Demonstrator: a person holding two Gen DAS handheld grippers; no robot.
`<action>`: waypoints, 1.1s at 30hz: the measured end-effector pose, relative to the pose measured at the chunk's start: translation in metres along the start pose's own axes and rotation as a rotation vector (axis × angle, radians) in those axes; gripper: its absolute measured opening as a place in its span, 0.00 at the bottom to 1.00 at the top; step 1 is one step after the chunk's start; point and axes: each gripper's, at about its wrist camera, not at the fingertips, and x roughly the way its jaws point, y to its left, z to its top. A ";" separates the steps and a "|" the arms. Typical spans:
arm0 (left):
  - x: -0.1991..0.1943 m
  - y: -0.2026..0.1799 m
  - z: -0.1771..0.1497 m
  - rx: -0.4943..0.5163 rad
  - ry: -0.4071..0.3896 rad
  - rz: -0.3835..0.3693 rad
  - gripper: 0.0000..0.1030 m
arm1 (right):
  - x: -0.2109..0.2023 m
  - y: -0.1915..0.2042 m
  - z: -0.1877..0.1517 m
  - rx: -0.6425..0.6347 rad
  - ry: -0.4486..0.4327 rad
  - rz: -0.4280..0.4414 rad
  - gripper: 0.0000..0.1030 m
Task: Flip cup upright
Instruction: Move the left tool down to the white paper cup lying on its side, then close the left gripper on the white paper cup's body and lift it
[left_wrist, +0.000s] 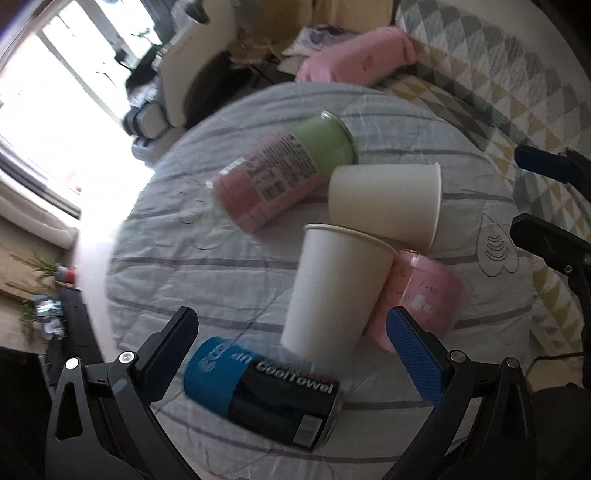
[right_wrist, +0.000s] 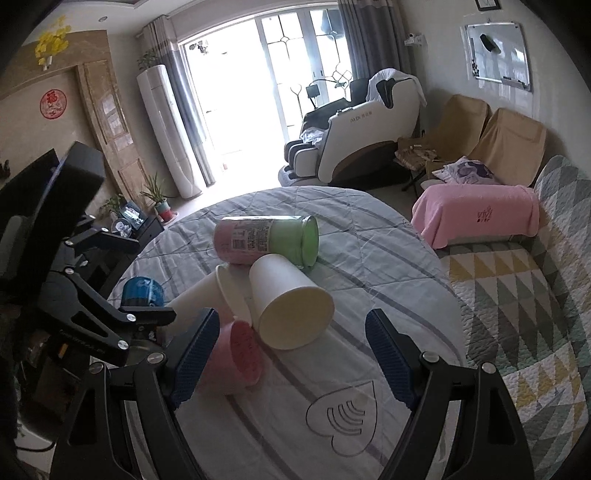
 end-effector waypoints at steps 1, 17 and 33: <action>0.005 0.001 0.002 -0.004 0.013 -0.019 0.96 | 0.003 -0.001 0.001 0.005 0.002 0.004 0.80; 0.051 0.003 0.018 -0.031 0.101 -0.100 0.85 | 0.028 -0.004 -0.002 0.013 0.045 0.019 0.80; 0.047 -0.005 0.007 -0.069 0.072 -0.035 0.62 | 0.040 -0.005 -0.004 0.019 0.058 0.010 0.80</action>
